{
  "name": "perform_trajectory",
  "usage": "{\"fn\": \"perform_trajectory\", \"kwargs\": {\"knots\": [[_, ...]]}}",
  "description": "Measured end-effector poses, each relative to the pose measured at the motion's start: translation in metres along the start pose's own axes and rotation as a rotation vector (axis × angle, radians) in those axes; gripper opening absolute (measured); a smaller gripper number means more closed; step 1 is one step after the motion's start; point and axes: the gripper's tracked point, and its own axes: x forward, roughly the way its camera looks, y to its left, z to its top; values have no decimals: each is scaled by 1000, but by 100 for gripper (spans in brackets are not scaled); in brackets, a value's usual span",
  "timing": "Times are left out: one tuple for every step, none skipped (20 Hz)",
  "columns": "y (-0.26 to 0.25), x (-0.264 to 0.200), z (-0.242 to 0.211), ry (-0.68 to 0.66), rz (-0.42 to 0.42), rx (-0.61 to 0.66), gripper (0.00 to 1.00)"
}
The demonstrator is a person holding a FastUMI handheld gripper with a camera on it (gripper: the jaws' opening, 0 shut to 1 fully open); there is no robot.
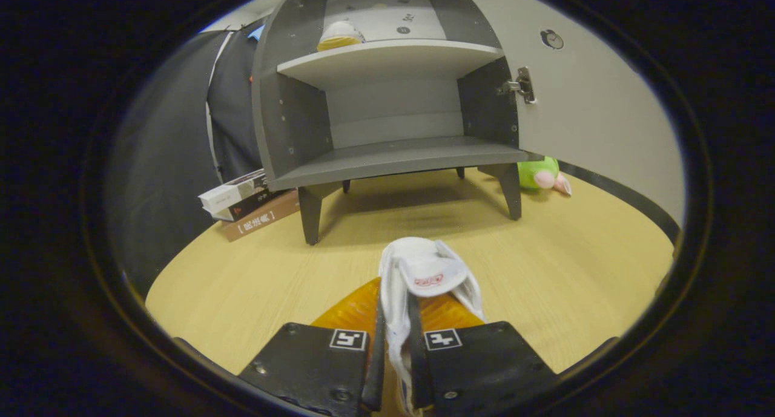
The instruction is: Open the shoe cabinet door, grab the shoes and put them into the shoe cabinet, then close the shoe cabinet door.
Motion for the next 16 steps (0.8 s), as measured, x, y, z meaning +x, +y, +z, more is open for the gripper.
{"fn": "perform_trajectory", "kwargs": {"knots": [[-1,0,0,-7,7,-8,18],[-2,-3,2,-20,11,-9,14],[-3,-5,3,-26,14,-8,13],[-5,-8,2,-26,11,-14,11],[-8,-13,0,-23,7,-24,11],[-11,-22,0,-25,9,-25,10],[-12,-30,3,-38,18,-23,10],[-12,-38,8,-51,28,-20,10],[-13,-47,14,-63,31,-27,10],[-15,-56,20,-73,28,-35,10],[-17,-66,30,-89,27,-38,10],[-17,-75,42,-109,27,-40,10],[-17,-85,54,-128,28,-43,10],[-17,-93,66,-148,27,-44,10],[-17,-100,79,-166,26,-47,10],[-16,-107,91,-185,26,-53,9]]}}
